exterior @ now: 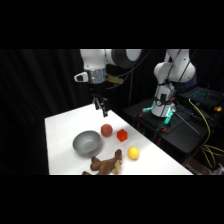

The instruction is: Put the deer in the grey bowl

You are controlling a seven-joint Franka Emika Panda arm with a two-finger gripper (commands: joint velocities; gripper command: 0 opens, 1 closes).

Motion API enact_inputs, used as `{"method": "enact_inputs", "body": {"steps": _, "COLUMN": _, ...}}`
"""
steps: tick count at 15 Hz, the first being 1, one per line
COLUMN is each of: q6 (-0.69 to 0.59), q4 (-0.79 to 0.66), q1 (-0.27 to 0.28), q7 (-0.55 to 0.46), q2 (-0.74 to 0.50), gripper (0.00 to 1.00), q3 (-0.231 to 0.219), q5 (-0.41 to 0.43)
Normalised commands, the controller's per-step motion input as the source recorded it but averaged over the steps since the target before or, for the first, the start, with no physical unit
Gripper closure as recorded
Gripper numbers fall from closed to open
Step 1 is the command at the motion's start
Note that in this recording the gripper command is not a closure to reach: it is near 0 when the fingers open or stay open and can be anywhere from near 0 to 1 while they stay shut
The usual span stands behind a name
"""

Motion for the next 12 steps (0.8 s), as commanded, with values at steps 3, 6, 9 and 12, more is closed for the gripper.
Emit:
{"method": "enact_inputs", "body": {"steps": 3, "q6": 0.01, "q4": 0.03, "q1": 0.017, "q7": 0.06, "q2": 0.0, "gripper": 0.0, "q3": 0.026, "q5": -0.007}}
{"method": "enact_inputs", "body": {"steps": 6, "q6": 0.05, "q4": 0.11, "q1": 0.099, "q7": 0.26, "q2": 0.04, "gripper": 0.0, "q3": 0.084, "q5": -0.014}}
{"method": "enact_inputs", "body": {"steps": 9, "q6": 0.14, "q4": 0.17, "q1": 0.143, "q7": 0.34, "q2": 0.16, "gripper": 0.0, "q3": 0.109, "q5": -0.002}}
{"method": "enact_inputs", "body": {"steps": 12, "q6": 0.23, "q4": 0.23, "q1": 0.128, "q7": 0.3, "q2": 0.3, "gripper": 0.0, "q3": 0.082, "q5": -0.007}}
